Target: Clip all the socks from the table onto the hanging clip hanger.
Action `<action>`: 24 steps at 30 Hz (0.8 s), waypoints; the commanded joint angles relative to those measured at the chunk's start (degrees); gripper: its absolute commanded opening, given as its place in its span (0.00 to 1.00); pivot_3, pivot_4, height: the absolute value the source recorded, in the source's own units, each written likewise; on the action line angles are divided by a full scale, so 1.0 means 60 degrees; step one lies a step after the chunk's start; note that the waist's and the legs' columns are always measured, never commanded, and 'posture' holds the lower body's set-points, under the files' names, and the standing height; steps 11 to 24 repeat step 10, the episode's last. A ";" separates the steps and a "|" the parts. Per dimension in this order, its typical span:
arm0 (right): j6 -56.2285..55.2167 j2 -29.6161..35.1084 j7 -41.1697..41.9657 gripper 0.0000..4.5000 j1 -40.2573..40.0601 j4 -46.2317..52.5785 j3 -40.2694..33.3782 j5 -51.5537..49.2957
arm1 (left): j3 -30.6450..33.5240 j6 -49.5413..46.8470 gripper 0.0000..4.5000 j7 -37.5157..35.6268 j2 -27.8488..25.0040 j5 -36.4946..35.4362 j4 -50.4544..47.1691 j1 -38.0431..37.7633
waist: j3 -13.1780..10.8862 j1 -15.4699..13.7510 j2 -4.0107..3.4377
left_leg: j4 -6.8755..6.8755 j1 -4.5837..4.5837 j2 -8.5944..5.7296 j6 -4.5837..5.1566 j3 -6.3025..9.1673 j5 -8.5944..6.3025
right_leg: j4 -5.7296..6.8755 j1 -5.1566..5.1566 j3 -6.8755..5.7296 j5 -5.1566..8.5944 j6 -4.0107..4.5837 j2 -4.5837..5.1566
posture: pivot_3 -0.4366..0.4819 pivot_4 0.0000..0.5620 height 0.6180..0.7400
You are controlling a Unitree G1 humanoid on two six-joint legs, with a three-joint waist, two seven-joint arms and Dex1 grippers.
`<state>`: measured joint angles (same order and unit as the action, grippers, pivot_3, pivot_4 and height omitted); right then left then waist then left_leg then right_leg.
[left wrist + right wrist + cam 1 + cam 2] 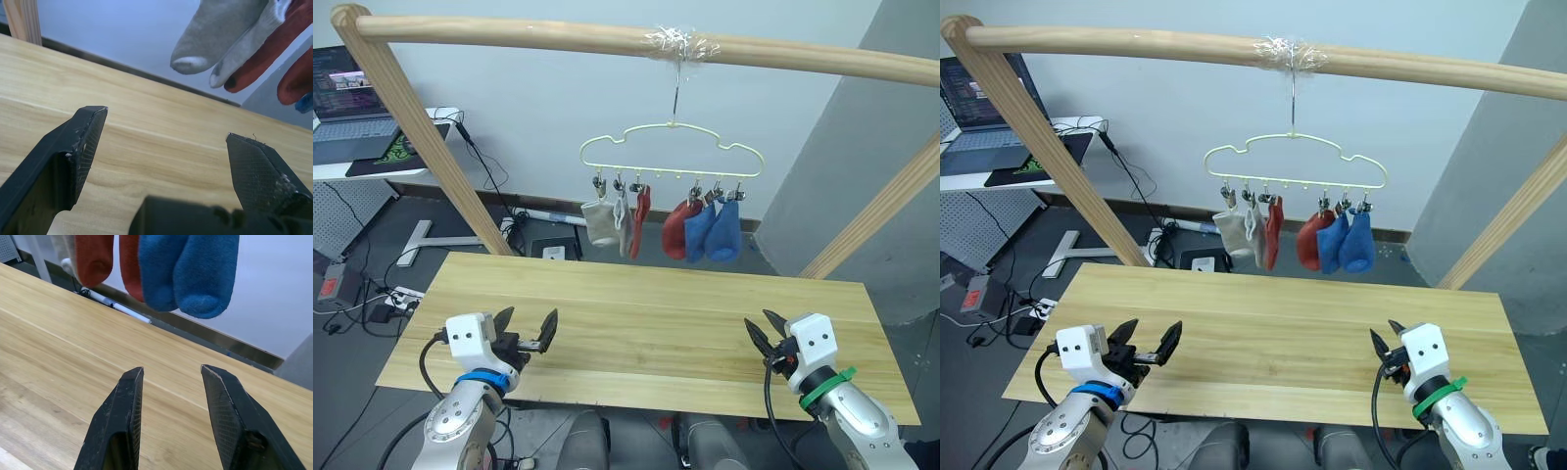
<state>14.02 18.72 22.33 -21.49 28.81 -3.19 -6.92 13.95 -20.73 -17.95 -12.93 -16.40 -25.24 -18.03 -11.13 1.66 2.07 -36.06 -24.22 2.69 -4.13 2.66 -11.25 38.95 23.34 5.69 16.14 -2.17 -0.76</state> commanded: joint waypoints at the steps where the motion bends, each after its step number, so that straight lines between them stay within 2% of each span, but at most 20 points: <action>1: -0.0166 0.0039 -0.0046 0.43 0.0049 0.0168 -0.0105 -0.0038 | 0.0080 0.0304 0.99 0.0023 -0.0001 -0.0083 -0.0218 -0.0072 | 0.0005 0.0000 0.0002 | 0.0000 0.0004 0.0000 0.0000 -0.0001 0.0000 | 0.0000 -0.0003 0.0000 0.0000 0.0000 0.0000 | 0.56 0.26 1.00; 10: -0.0100 0.0049 -0.0036 0.43 0.0155 0.0150 -0.0077 -0.0069 | 0.0147 0.0700 0.99 -0.0385 -0.0082 -0.0455 -0.0189 -0.0197 | 0.0012 -0.0002 0.0000 | 0.0001 0.0007 0.0000 0.0000 -0.0001 0.0000 | 0.0000 -0.0007 -0.0002 0.0001 0.0001 0.0000 | 0.55 0.26 1.00; 24: -0.0100 0.0049 -0.0036 0.43 0.0155 0.0150 -0.0077 -0.0069 | 0.0147 0.0700 0.99 -0.0385 -0.0082 -0.0455 -0.0189 -0.0197 | 0.0012 -0.0002 0.0000 | 0.0001 0.0007 0.0000 0.0000 -0.0001 0.0000 | 0.0000 -0.0007 -0.0002 0.0001 0.0001 0.0000 | 0.55 0.26 1.00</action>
